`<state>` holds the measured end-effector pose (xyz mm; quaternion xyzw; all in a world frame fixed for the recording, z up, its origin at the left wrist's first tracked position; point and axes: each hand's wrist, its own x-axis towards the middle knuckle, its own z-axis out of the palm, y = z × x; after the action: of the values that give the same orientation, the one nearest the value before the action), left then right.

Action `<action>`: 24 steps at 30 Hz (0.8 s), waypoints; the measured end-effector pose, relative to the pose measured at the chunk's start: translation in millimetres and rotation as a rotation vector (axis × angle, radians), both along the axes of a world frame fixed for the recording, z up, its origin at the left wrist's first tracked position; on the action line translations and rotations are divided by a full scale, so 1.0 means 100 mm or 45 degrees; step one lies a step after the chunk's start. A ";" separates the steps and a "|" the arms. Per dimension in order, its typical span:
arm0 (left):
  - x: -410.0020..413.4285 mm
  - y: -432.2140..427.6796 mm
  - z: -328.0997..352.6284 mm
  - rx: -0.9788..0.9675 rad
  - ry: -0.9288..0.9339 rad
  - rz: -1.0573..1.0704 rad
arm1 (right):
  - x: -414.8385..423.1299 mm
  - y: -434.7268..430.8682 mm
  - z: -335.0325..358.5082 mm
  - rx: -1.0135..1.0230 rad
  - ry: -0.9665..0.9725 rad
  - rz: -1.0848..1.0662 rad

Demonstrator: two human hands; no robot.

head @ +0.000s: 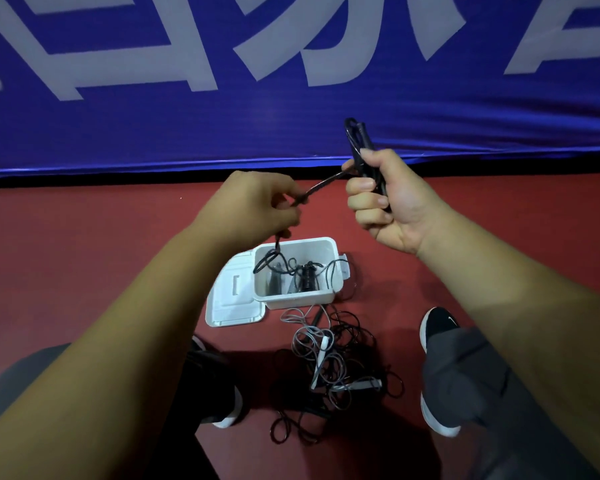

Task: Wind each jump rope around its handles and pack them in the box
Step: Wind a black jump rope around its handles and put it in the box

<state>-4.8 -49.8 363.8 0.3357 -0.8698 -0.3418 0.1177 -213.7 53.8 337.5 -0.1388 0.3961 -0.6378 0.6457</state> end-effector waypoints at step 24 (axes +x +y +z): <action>0.09 -0.05 -0.33 0.701 -0.518 -0.413 | 0.05 -0.15 -0.24 0.214 0.493 -0.169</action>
<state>4.0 -54.7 330.7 0.2736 -0.7928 -0.5035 -0.2079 -208.5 39.2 313.9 -0.1778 0.5728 -0.6052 0.5235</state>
